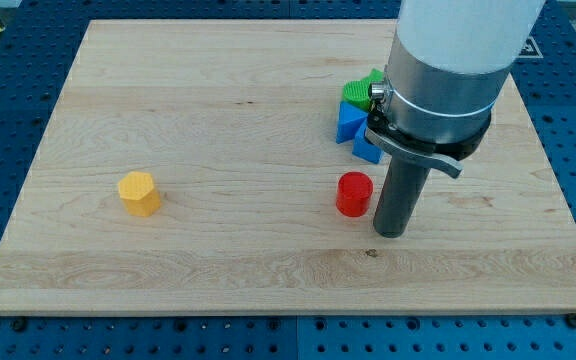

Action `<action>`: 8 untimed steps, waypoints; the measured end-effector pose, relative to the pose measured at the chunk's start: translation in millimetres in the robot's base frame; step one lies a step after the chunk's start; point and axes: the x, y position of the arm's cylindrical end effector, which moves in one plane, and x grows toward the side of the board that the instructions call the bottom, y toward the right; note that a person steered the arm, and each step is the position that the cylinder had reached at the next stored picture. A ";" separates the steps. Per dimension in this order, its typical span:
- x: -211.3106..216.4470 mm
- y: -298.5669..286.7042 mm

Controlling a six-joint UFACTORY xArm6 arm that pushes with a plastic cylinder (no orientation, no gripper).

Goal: Push the red circle to the right of the blue cube

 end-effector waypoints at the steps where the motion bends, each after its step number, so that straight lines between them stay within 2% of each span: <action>1: 8.3 -5.2; 3: 8.3 -10.9; 4: 5.9 -70.0; 5: -21.4 -71.6; 8: -30.5 -2.1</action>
